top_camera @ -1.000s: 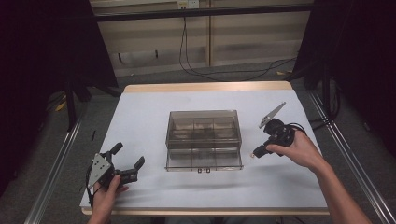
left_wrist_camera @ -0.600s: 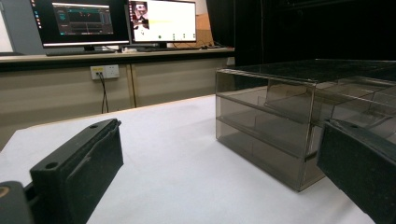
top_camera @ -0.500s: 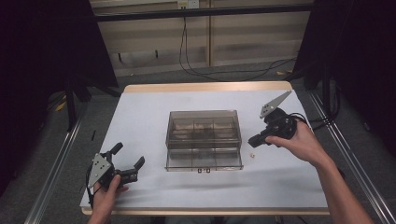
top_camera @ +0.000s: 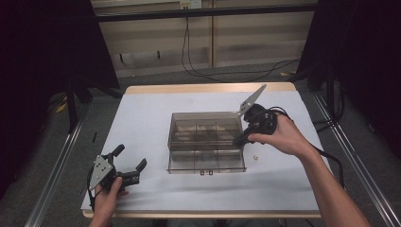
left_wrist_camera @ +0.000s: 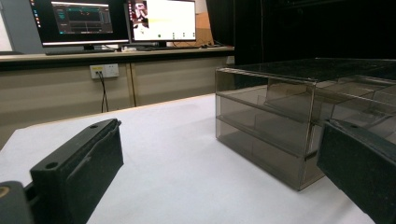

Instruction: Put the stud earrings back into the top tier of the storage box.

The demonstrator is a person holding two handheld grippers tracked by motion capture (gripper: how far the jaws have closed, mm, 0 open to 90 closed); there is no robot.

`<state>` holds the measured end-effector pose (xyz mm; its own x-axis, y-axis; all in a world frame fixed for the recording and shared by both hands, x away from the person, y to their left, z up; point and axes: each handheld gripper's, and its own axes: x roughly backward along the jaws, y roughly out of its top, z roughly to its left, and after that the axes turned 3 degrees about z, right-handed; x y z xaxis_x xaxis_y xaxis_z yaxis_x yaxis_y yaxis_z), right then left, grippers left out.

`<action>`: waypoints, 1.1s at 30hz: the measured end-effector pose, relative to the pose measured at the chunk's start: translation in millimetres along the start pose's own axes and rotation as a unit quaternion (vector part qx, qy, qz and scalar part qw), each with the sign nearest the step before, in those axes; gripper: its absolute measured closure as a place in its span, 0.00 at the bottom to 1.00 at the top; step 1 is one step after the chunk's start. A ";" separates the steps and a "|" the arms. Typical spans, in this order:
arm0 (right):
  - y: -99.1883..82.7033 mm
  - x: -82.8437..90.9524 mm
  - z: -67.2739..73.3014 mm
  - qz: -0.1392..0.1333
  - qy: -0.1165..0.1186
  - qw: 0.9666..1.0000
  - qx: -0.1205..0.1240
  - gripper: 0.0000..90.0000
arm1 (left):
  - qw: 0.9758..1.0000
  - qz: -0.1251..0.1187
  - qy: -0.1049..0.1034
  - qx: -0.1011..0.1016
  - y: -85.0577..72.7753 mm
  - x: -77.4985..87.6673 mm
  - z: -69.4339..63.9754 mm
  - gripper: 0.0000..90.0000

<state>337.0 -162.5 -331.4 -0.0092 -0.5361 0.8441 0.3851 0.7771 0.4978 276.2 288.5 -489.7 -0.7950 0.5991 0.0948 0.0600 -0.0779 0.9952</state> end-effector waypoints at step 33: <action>70.5 -69.2 15.2 0.147 0.045 0.988 0.028 0.95 | 1.000 0.000 -0.003 -0.002 0.0 0.0 0.0 0.01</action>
<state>350.7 -65.7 -351.7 0.1777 -0.3096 0.9341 0.3073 0.9192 0.2462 276.2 288.5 -489.7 -0.7914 0.6040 0.0946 0.0568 -0.0815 0.9951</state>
